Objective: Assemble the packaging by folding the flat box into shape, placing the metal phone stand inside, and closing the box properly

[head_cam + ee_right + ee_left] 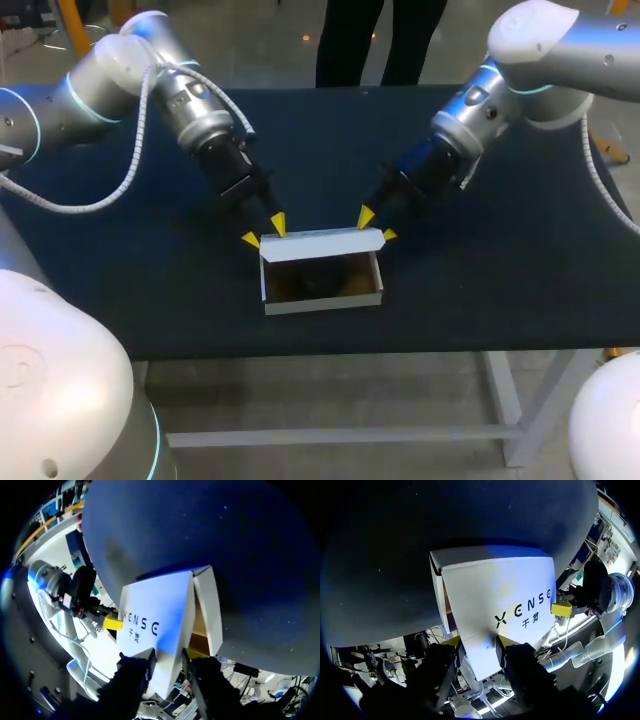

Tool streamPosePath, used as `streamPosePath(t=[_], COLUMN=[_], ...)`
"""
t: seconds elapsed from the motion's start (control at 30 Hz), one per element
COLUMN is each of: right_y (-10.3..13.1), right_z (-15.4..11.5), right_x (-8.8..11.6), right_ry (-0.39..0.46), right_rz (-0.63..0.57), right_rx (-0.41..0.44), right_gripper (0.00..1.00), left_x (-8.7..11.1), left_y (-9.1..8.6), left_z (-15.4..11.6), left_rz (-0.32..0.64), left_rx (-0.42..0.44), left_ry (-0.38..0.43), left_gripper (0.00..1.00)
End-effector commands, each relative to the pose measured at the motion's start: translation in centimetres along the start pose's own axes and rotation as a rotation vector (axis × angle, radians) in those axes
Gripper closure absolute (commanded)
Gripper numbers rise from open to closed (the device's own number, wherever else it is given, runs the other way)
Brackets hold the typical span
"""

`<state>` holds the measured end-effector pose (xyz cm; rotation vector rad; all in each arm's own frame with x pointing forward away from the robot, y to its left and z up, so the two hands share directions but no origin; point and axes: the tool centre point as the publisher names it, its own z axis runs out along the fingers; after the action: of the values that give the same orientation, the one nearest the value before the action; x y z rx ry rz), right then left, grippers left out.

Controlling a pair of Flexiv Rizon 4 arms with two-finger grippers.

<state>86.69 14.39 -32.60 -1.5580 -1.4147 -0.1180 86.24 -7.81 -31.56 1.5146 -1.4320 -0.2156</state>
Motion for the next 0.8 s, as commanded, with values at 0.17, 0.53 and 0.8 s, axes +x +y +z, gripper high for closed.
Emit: streamPosePath(t=[0.17,0.53,0.8], right_y=[0.41,0.51,0.67], right_z=[0.02,0.14,0.21], right_x=[0.48,0.65,0.64], right_ry=[-0.001,-0.007,-0.008], right_rz=[0.006,0.005,0.006], right_rx=[0.007,0.009,0.013], right_gripper=[0.62,0.62,0.62], left_x=[0.54,0.65,0.55], left_y=[-0.49,-0.79,-0.96], left_z=[-0.20,-0.31,-0.49], left_rz=[-0.002,-0.011,-0.013], left_rx=[-0.013,0.007,0.010], left_ry=[-0.008,0.030,0.064], left_gripper=[0.59,0.63,0.64])
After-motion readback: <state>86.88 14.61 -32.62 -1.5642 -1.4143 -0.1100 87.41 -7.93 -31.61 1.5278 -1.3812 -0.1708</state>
